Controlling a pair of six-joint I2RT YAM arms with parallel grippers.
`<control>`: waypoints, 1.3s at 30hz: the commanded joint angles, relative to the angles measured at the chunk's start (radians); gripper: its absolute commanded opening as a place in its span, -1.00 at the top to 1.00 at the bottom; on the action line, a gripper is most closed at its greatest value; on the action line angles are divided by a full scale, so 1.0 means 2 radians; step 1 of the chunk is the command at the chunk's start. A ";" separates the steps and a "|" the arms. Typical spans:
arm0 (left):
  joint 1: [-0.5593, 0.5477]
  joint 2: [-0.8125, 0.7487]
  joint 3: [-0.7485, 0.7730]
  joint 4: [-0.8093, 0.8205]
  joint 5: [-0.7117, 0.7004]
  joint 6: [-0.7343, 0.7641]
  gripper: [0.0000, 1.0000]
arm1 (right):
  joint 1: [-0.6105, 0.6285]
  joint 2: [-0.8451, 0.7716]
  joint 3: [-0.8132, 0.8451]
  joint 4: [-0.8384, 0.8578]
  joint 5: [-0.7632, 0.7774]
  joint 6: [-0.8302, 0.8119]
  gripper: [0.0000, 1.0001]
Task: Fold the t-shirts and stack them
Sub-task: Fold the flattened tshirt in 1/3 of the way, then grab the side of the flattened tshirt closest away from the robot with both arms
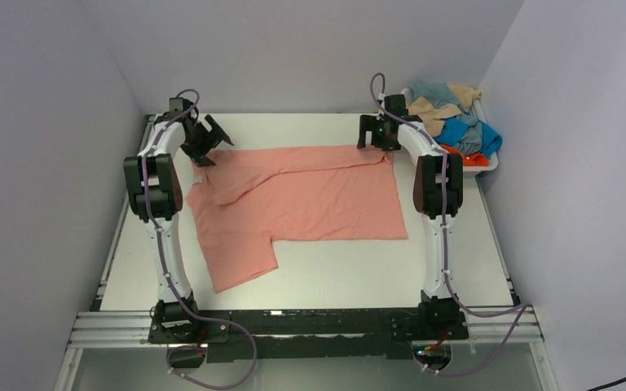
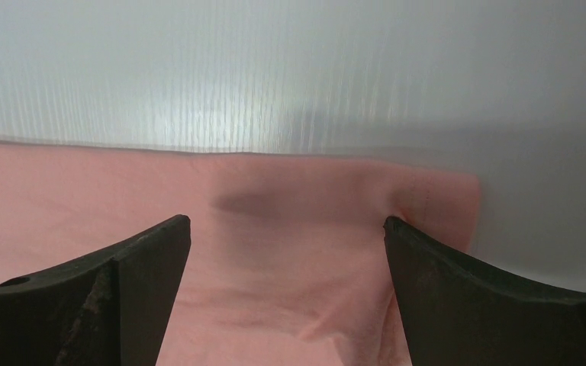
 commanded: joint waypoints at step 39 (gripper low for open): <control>-0.161 -0.693 -0.720 -0.048 -0.164 -0.110 -0.77 | 0.098 -0.542 -0.585 0.058 0.160 0.151 -1.00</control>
